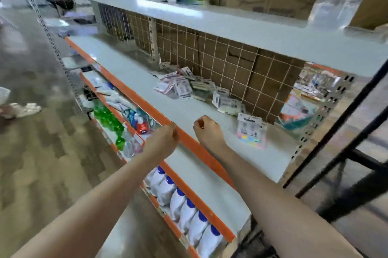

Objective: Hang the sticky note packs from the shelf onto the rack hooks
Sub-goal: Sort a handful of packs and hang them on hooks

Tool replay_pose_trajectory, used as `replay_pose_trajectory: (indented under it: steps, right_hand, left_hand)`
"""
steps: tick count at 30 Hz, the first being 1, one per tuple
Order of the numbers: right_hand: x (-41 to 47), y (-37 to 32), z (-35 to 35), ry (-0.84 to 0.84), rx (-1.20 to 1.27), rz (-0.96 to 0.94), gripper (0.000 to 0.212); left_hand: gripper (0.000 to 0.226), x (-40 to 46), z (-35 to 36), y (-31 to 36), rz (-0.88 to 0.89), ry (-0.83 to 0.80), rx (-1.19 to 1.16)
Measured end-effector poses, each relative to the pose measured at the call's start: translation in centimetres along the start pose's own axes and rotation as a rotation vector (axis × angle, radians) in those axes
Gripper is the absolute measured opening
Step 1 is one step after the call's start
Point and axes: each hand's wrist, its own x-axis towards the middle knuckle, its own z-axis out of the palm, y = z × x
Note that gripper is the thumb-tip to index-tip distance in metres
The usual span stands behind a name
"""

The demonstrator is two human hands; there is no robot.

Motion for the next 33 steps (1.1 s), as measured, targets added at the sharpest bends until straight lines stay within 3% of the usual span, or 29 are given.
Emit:
replay_pose_trajectory:
  steps: [12, 19, 25, 33]
  right_hand:
    - [13.0, -1.6, 6.4, -0.026, -0.049, 0.07, 0.022]
    - [21.1, -2.1, 11.2, 0.029, -0.079, 0.186, 0.031]
    - [27.0, -2.9, 14.3, 0.057, -0.206, 0.251, 0.044]
    - [29.9, -3.3, 17.7, 0.152, -0.31, 0.384, 0.067]
  left_hand:
    - [0.035, 14.0, 0.5, -6.3, -0.022, 0.047, -0.076]
    - [0.044, 24.2, 0.8, -10.3, 0.085, -0.037, -0.025]
    - [0.053, 31.2, 0.8, -13.6, 0.31, -0.126, 0.027]
    - [0.086, 35.5, 2.0, -15.7, 0.407, -0.263, 0.128]
